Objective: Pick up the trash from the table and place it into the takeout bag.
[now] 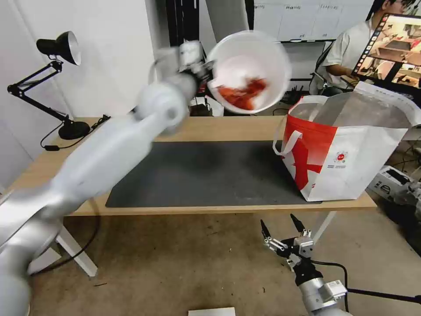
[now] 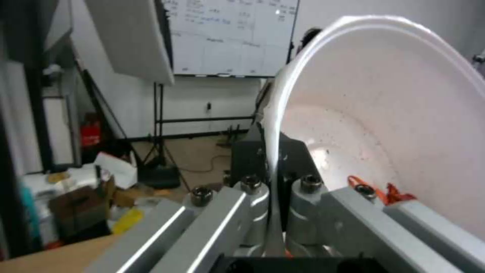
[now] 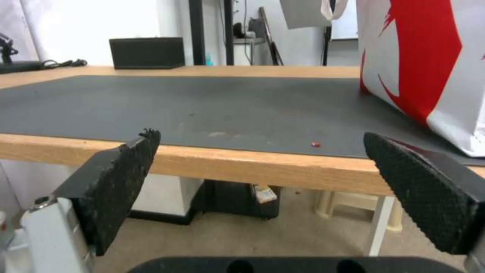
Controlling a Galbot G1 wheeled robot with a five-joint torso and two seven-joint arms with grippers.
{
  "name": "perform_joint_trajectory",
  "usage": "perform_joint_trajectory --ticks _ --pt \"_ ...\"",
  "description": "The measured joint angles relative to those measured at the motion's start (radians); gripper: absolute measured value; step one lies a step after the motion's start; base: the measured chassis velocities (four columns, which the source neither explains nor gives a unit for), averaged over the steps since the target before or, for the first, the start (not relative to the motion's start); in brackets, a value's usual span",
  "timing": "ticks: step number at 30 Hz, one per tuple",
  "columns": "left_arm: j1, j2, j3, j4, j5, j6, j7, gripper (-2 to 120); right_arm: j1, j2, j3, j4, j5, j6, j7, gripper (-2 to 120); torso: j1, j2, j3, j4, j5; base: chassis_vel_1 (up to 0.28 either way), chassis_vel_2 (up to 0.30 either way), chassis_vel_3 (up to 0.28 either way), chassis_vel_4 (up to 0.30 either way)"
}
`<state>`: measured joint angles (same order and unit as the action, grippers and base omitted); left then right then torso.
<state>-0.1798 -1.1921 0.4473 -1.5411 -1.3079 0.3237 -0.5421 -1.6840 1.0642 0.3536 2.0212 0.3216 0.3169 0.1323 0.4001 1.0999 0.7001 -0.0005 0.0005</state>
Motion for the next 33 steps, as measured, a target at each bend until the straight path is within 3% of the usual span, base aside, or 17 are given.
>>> perform_joint_trajectory --ticks 2,4,8,10,15,20,22,27,33 --pt "-0.023 -0.031 0.018 0.029 0.000 0.000 -0.001 0 0.000 0.000 0.000 0.000 0.000 0.000 0.000 100 0.000 0.000 0.000 0.0002 -0.0001 0.000 0.000 0.000 0.000" --pt "-0.068 -0.125 0.053 0.108 0.000 0.000 -0.001 0 0.000 0.000 0.000 0.000 0.000 0.000 0.000 100 0.000 0.000 0.000 0.0004 -0.0003 0.000 0.000 0.000 0.000" --pt "-0.085 -0.180 0.065 0.155 0.000 0.000 -0.001 0 0.000 0.000 0.000 0.000 0.000 0.000 0.000 100 0.000 0.000 0.000 0.0003 -0.0001 0.000 0.000 0.000 0.000" --pt "-0.099 -0.271 0.071 0.227 0.005 -0.003 -0.002 0 0.000 0.000 0.000 0.000 0.000 0.000 0.000 100 0.000 0.000 0.000 0.0003 -0.0002 0.000 0.000 0.000 0.000" --pt "-0.101 -0.367 0.077 0.292 0.032 -0.008 -0.020 0 0.000 0.000 0.000 0.000 0.000 0.000 0.000 100 0.000 0.000 0.000 0.0003 -0.0001 0.000 0.000 0.000 0.000" --pt "-0.098 -0.406 0.094 0.325 0.072 -0.034 -0.025 0 0.000 0.000 0.000 0.000 0.000 0.000 0.000 100 0.000 0.000 0.000 0.0002 -0.0002 0.000 0.000 0.000 0.000" --pt "-0.091 -0.411 0.140 0.337 0.147 -0.082 -0.022 0 0.000 0.000 0.000 0.000 0.000 0.000 0.000 100 0.000 0.000 0.000 0.0007 -0.0003 0.000 0.000 0.000 0.000" --pt "-0.061 -0.407 0.195 0.323 0.243 -0.126 0.010 0 0.000 0.000 0.000 0.000 0.000 0.000 0.000 100 0.000 0.000 0.000 0.0005 -0.0004 0.000 0.000 0.000 0.000" --pt "-0.054 -0.405 0.220 0.304 0.252 -0.132 0.051 0 0.000 0.000 0.000 0.000 0.000 0.000 0.000 100 0.000 0.000 0.000 0.0006 -0.0005 0.000 0.000 0.000 0.000"
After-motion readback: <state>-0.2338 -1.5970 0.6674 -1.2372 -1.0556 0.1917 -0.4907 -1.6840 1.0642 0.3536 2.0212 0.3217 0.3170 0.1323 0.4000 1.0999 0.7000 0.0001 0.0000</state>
